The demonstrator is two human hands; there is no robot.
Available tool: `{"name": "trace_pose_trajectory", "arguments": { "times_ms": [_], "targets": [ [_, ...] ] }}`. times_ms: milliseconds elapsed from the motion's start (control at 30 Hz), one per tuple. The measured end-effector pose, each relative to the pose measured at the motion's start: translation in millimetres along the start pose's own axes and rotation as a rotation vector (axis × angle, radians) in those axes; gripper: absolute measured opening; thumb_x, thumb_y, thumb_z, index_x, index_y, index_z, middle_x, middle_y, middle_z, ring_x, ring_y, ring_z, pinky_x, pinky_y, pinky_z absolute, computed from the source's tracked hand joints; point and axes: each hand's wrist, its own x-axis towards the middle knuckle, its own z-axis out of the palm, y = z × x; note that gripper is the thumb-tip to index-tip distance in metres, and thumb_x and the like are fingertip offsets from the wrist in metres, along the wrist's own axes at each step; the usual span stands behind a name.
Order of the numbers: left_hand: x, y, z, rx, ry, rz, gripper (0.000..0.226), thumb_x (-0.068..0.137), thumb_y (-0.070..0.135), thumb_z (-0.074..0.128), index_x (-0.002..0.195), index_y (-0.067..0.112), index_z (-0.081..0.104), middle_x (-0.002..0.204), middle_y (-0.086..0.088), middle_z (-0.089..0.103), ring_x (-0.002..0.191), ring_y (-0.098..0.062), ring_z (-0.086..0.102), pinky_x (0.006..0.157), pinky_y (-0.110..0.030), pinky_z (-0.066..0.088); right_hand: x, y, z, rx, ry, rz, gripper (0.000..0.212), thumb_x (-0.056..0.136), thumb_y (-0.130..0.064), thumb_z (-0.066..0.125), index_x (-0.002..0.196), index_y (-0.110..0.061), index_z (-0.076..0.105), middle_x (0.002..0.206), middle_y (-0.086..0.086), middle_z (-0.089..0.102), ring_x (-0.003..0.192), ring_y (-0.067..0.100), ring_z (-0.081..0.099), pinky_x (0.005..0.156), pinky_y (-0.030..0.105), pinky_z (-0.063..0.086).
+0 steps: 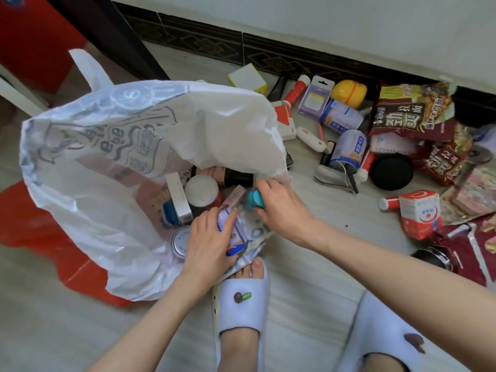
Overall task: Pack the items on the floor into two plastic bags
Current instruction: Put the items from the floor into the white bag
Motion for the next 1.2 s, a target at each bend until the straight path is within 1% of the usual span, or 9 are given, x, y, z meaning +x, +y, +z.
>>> {"name": "trace_pose_trajectory", "arguments": {
  "times_ms": [167, 233, 367, 567, 767, 900, 967, 1067, 1200],
  "targets": [
    [-1.8, 0.1, 8.6, -0.040, -0.054, -0.038, 0.117, 0.033, 0.034, 0.091, 0.130, -0.004, 0.037, 0.098, -0.019, 0.054, 0.083, -0.035, 0.053, 0.070, -0.041, 0.049, -1.4, 5.6, 8.4, 0.017, -0.027, 0.017, 0.039, 0.086, -0.014, 0.055, 0.122, -0.005, 0.045, 0.119, 0.017, 0.052, 0.109, 0.034, 0.050, 0.085, 0.039, 0.044],
    [-1.3, -2.9, 8.6, -0.078, -0.056, -0.042, 0.113, 0.032, 0.028, 0.092, 0.128, -0.003, 0.040, 0.097, -0.018, 0.054, 0.079, -0.034, 0.054, 0.067, -0.040, 0.051, -2.9, 7.7, 9.6, 0.031, -0.020, 0.024, 0.043, 0.085, -0.014, 0.055, 0.126, -0.005, 0.044, 0.123, 0.016, 0.051, 0.111, 0.034, 0.049, 0.087, 0.038, 0.043],
    [6.8, -15.4, 7.5, -0.057, -0.087, 0.060, 0.109, 0.028, 0.023, 0.094, 0.122, -0.001, 0.046, 0.113, -0.019, 0.059, 0.082, -0.031, 0.058, 0.064, -0.036, 0.054, -5.9, 7.8, 10.4, 0.064, 0.017, 0.018, 0.045, 0.087, -0.014, 0.053, 0.130, -0.006, 0.041, 0.127, 0.015, 0.051, 0.114, 0.034, 0.048, 0.090, 0.037, 0.041],
    [15.1, -39.8, 4.9, -0.141, -0.173, 0.207, 0.089, 0.042, -0.012, 0.079, 0.124, 0.005, 0.049, 0.131, -0.018, 0.052, 0.083, -0.031, 0.056, 0.068, -0.039, 0.055, -10.8, 9.6, 13.2, 0.072, 0.016, -0.034, 0.049, 0.091, -0.018, 0.051, 0.136, -0.009, 0.035, 0.130, 0.014, 0.050, 0.116, 0.032, 0.047, 0.092, 0.037, 0.040],
    [16.8, -35.2, -3.8, -0.195, -0.116, 0.257, 0.074, 0.044, 0.007, 0.083, 0.112, 0.011, 0.053, 0.115, -0.012, 0.059, 0.092, -0.024, 0.042, 0.068, -0.040, 0.051, -10.3, 12.0, 15.2, 0.062, 0.022, -0.038, 0.051, 0.092, -0.021, 0.051, 0.138, -0.011, 0.034, 0.130, 0.012, 0.051, 0.118, 0.031, 0.046, 0.092, 0.037, 0.040],
    [13.9, -31.4, -12.2, -0.232, -0.145, 0.211, 0.066, 0.053, 0.019, 0.085, 0.111, 0.010, 0.055, 0.113, -0.014, 0.054, 0.097, -0.029, 0.054, 0.067, -0.036, 0.051, -10.1, 11.5, 16.2, 0.044, 0.027, -0.049, 0.051, 0.092, -0.021, 0.050, 0.139, -0.012, 0.033, 0.131, 0.011, 0.050, 0.118, 0.030, 0.046, 0.091, 0.037, 0.041],
    [9.2, -26.5, -15.3, -0.240, -0.109, 0.181, 0.065, 0.053, 0.016, 0.085, 0.110, 0.010, 0.054, 0.114, -0.015, 0.052, 0.097, -0.032, 0.056, 0.063, -0.035, 0.051, -10.4, 12.0, 14.9, 0.053, 0.055, -0.053, 0.049, 0.092, -0.021, 0.049, 0.138, -0.011, 0.035, 0.132, 0.011, 0.050, 0.118, 0.030, 0.047, 0.091, 0.038, 0.041],
    [0.9, -17.6, -13.1, -0.255, -0.010, 0.115, 0.068, 0.052, 0.009, 0.085, 0.110, 0.012, 0.050, 0.115, -0.017, 0.049, 0.101, -0.034, 0.053, 0.071, -0.041, 0.054, -11.5, 13.4, 12.4, 0.086, 0.135, -0.037, 0.047, 0.092, -0.020, 0.050, 0.136, -0.008, 0.038, 0.131, 0.012, 0.049, 0.115, 0.031, 0.049, 0.088, 0.040, 0.044],
    [-4.6, -3.4, -4.1, -0.248, 0.074, 0.110, 0.073, 0.051, 0.001, 0.080, 0.114, 0.011, 0.045, 0.116, -0.016, 0.045, 0.100, -0.029, 0.044, 0.073, -0.040, 0.051, -10.2, 12.6, 12.0, -0.006, 0.199, -0.093, 0.044, 0.083, -0.016, 0.062, 0.123, -0.002, 0.052, 0.109, 0.018, 0.059, 0.096, 0.036, 0.059, 0.067, 0.042, 0.053]
  ]
}}
